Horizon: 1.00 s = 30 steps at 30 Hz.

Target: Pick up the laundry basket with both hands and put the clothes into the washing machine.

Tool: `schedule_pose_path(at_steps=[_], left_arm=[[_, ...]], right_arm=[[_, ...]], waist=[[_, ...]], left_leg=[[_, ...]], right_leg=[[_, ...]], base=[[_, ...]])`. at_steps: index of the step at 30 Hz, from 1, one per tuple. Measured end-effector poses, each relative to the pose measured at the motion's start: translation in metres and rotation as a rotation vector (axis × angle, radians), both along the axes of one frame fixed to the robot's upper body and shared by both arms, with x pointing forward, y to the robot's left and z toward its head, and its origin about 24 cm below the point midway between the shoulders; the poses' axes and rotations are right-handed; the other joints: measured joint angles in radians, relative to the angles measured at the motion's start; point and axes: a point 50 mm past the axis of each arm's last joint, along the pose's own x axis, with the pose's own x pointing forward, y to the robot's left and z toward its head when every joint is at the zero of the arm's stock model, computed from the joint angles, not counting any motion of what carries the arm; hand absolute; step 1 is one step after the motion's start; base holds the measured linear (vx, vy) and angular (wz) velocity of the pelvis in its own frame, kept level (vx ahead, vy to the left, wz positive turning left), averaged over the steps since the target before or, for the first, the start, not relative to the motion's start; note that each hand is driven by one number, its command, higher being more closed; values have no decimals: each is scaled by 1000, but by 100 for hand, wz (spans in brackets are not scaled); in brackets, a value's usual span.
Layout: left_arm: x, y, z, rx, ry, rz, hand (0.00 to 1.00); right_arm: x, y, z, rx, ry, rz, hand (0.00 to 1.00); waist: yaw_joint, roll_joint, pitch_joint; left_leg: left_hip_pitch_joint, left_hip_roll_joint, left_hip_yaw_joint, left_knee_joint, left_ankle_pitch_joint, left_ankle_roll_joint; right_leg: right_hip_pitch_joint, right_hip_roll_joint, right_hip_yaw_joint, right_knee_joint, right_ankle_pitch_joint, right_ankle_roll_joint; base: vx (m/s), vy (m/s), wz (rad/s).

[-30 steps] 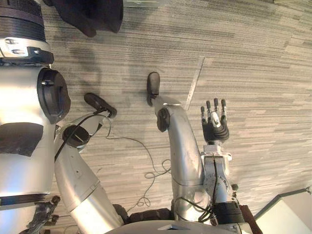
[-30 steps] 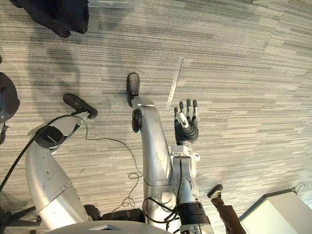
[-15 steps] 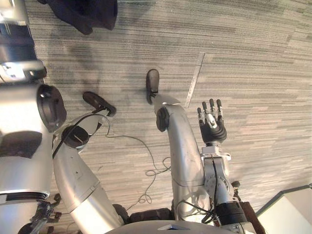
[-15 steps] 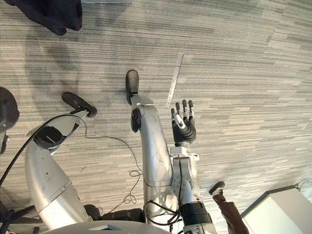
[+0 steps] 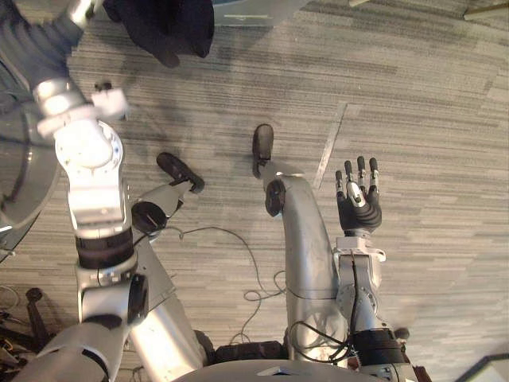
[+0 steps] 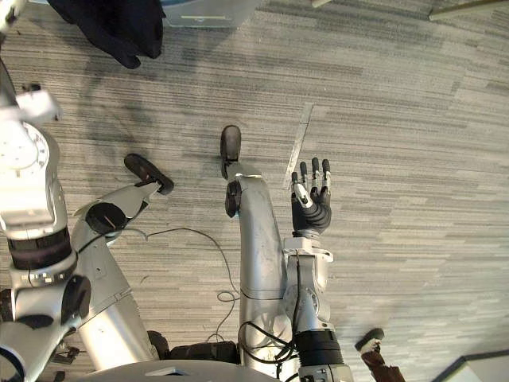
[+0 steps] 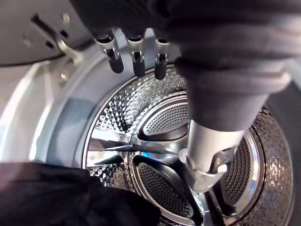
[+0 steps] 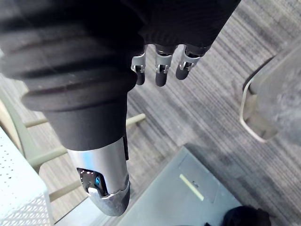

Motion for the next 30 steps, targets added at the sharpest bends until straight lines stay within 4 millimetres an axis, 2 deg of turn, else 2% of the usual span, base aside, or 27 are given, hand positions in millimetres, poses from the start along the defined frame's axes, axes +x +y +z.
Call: schedule_pose_path(at_steps=[1,2,4,5,7,10,11,12,14,16,17,20,23,25,26,30], left_arm=[[-1,-3,-16,11,51,-48,0],[-1,-6,-25,15,78,-75,0],[-1,-20,-66,25,235,-247,0],[-2,-25,-76,18,270,-309,0],[-3,-48,-108,-31,375,-521,0],[2,-69,-136,-140,469,-728,0],[5,-77,-144,-201,484,-807,0],[6,-79,-145,-212,485,-818,0],[9,-90,-153,-258,501,-876,0],[12,-103,-165,-273,555,-907,0],[13,-110,-171,-269,590,-925,0],[9,-126,-174,-241,610,-987,0],[6,-133,-173,-236,601,-1033,0],[5,-137,-172,-252,594,-1066,0],[4,-138,-172,-249,593,-1072,0],[4,-147,-167,-253,574,-1103,0]], right_arm=[[2,1,2,-5,-3,4,0],[2,1,3,-5,-6,5,0],[6,1,2,-16,8,6,0],[7,1,0,-34,17,2,0],[13,-1,-4,-99,73,-23,0],[31,2,-6,-230,158,-63,0],[42,3,0,-324,189,-98,0],[44,4,2,-338,189,-102,0],[57,3,19,-457,177,-163,0],[69,-9,41,-562,162,-280,0],[76,-16,53,-580,156,-336,0],[93,-29,77,-581,152,-427,0],[109,-31,101,-583,131,-455,0],[127,-26,121,-616,132,-442,0],[131,-27,127,-629,129,-444,0],[146,-31,171,-722,99,-475,0]], waist=[[11,14,0],[16,18,-1],[36,25,-1],[40,26,-1],[62,26,-1],[72,29,0],[79,30,0],[81,30,0],[92,31,0],[110,33,0],[115,33,0],[131,32,-1],[144,33,-1],[165,36,-2],[172,39,-2],[191,58,-4]], left_leg=[[15,-3,0,-14,8,-1],[23,-8,0,-23,13,-3],[59,-22,1,-62,29,-16],[67,-26,0,-72,34,-17],[94,-39,-2,-118,58,-20],[128,-67,-5,-181,92,-21],[137,-77,-9,-220,114,-19],[137,-81,-11,-229,120,-17],[141,-110,-27,-308,166,-18],[162,-137,-24,-415,221,-22],[179,-160,-25,-483,258,-20],[209,-209,-24,-611,323,-15],[205,-234,-24,-666,349,-14],[191,-244,-25,-696,367,-15],[185,-245,-26,-700,370,-12],[136,-278,-39,-750,414,-12]], right_leg=[[18,0,-4,-11,2,-3],[25,0,-4,-17,3,-4],[62,-1,-8,-47,9,-7],[73,-1,-12,-56,12,-10],[110,-3,-25,-96,22,-11],[155,-16,-48,-144,37,-14],[177,-19,-63,-179,50,-14],[181,-19,-67,-188,54,-15],[210,-26,-100,-262,82,-15],[258,-36,-149,-367,124,-15],[288,-41,-174,-424,146,-14],[330,-56,-219,-515,186,-22],[324,-69,-237,-541,201,-28],[311,-70,-251,-552,209,-30],[306,-72,-256,-551,208,-30],[243,-104,-290,-523,198,-39]], base=[[-33,-4,5],[-40,-3,7],[-32,2,5],[-19,8,7],[-15,11,11],[-8,14,21],[-2,13,19],[-11,25,27],[-11,28,32],[-2,39,45],[3,32,46],[10,18,46],[3,-3,22],[-17,-30,17],[-19,-36,20],[-42,-30,33]])
